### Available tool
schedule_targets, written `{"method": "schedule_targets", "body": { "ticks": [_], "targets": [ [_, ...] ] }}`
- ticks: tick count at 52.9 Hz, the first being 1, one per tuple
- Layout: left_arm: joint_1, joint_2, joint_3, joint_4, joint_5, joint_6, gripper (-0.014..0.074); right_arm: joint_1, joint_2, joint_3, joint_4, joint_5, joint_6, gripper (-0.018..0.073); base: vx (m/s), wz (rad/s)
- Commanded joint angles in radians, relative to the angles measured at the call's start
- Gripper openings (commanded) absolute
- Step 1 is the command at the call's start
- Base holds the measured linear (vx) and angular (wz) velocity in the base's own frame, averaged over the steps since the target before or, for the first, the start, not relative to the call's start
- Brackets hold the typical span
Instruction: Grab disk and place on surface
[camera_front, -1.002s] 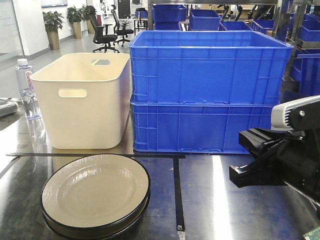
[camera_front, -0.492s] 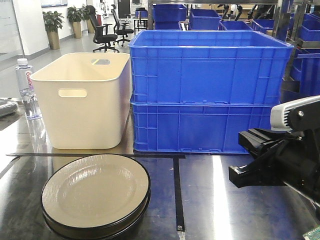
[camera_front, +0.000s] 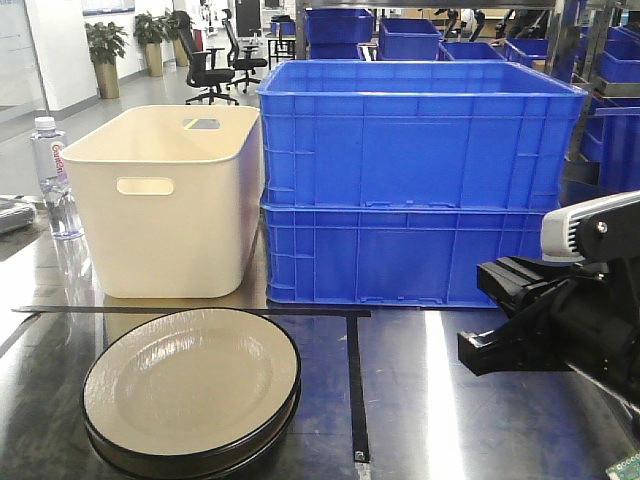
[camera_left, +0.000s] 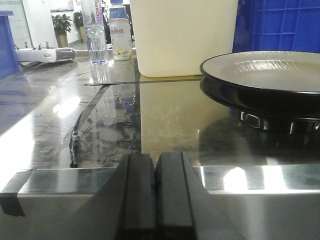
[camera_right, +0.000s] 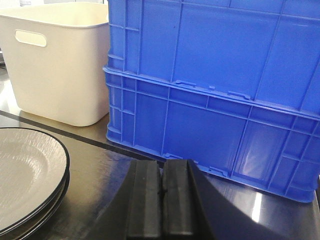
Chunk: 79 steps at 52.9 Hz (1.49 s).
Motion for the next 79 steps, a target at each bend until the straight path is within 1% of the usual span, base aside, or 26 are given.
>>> {"method": "schedule_targets", "body": {
  "ticks": [1,21,27,31,33,35,38,39,40,41,42,44,45,46,47,49,51,54,58,60,61,63,66,69,73,79],
  "targets": [
    [-0.007,-0.018,0.013,0.005,-0.085,-0.009,-0.0002,-0.003,-0.016,-0.031,-0.011,0.01,-0.005,-0.0012,0.0,0.0],
    [-0.007,-0.018,0.013,0.005,-0.085,-0.009,-0.0002,-0.003,-0.016,-0.031,-0.007,0.014,0.003,-0.0012,0.0,0.0],
    [-0.007,-0.018,0.013,0.005,-0.085,-0.009,-0.0002,-0.003,-0.01,-0.031,0.028,0.12,0.058,-0.0012,0.0,0.0],
    [-0.007,-0.018,0.013,0.005,-0.085,-0.009,-0.0002,-0.003,-0.009,-0.031,-0.006,0.226,0.067,-0.0012,0.0,0.0],
    [-0.007,-0.018,0.013,0.005,-0.085,-0.009,-0.0002,-0.003,-0.009,-0.031,-0.052,0.282,0.072,-0.0012,0.0,0.0],
    [-0.007,-0.018,0.013,0.005,-0.085,-0.009,-0.0002,-0.003,-0.01,-0.031,-0.132,0.331,0.09,-0.0012,0.0,0.0],
    [-0.007,-0.018,0.013,0.005,-0.085,-0.009,-0.0002,-0.003,-0.011,-0.031,-0.244,0.378,0.184,-0.0012,0.0,0.0],
    [-0.007,-0.018,0.013,0.005,-0.085,-0.009,-0.0002,-0.003,-0.011,-0.031,-0.315,0.38,0.265,-0.0012,0.0,0.0],
    [-0.007,-0.018,0.013,0.005,-0.085,-0.009,-0.0002,-0.003,-0.011,-0.031,-0.334,0.378,0.289,-0.0012,0.0,0.0],
    [-0.007,-0.018,0.013,0.005,-0.085,-0.009,-0.0002,-0.003,-0.013,-0.031,-0.392,0.373,0.367,-0.0012,0.0,0.0],
    [-0.007,-0.018,0.013,0.005,-0.085,-0.009,-0.0002,-0.003,-0.013,-0.031,-0.479,0.359,0.481,-0.0012,0.0,0.0],
    [-0.007,-0.018,0.013,0.005,-0.085,-0.009,-0.0002,-0.003,-0.013,-0.031,-0.573,0.344,0.602,-0.0012,0.0,0.0],
    [-0.007,-0.018,0.013,0.005,-0.085,-0.009,-0.0002,-0.003,-0.013,-0.031,-0.648,0.332,0.692,-0.0012,0.0,0.0],
    [-0.007,-0.018,0.013,0.005,-0.085,-0.009,-0.0002,-0.003,-0.013,-0.031,-0.725,0.324,0.75,-0.0012,0.0,0.0],
    [-0.007,-0.018,0.013,0.005,-0.085,-0.009,-0.0002,-0.003,-0.013,-0.031,-0.778,0.316,0.835,-0.0012,0.0,0.0],
    [-0.007,-0.018,0.013,0.005,-0.085,-0.009,-0.0002,-0.003,-0.013,-0.031,-0.939,0.306,0.997,-0.0012,0.0,0.0],
    [-0.007,-0.018,0.013,0.005,-0.085,-0.009,-0.0002,-0.003,-0.013,-0.031,-1.071,0.304,1.122,-0.0012,0.0,0.0],
    [-0.007,-0.018,0.013,0.005,-0.085,-0.009,-0.0002,-0.003,-0.013,-0.031,-1.265,0.305,1.304,-0.0012,0.0,0.0],
    [-0.007,-0.018,0.013,0.005,-0.085,-0.009,-0.0002,-0.003,-0.026,-0.031,-1.489,0.313,1.5,-0.0012,0.0,0.0],
    [-0.007,-0.018,0.013,0.005,-0.085,-0.009,-0.0002,-0.003,-0.04,-0.031,-1.576,0.326,1.6,-0.0012,0.0,0.0],
    [-0.007,-0.018,0.013,0.005,-0.085,-0.009,-0.0002,-0.004,-0.044,-0.031,-1.592,0.328,1.614,-0.0012,0.0,0.0],
    [-0.007,-0.018,0.013,0.005,-0.085,-0.009,-0.0002,-0.006,-0.072,-0.031,-1.693,0.34,1.702,-0.0012,0.0,0.0],
    [-0.007,-0.018,0.013,0.005,-0.085,-0.009,-0.0002,-0.024,-0.106,-0.031,-1.753,0.346,1.773,-0.0012,0.0,0.0],
    [-0.007,-0.018,0.013,0.005,-0.085,-0.009,-0.0002,-0.053,-0.136,-0.03,-1.772,0.348,1.807,-0.0012,0.0,0.0],
    [-0.007,-0.018,0.013,0.005,-0.085,-0.009,-0.0002,-0.112,-0.202,0.012,-1.771,0.323,1.811,-0.0012,0.0,0.0],
    [-0.007,-0.018,0.013,0.005,-0.085,-0.009,-0.0002,-0.198,-0.345,0.161,-1.779,0.223,1.81,-0.0012,0.0,0.0]
  ]
}}
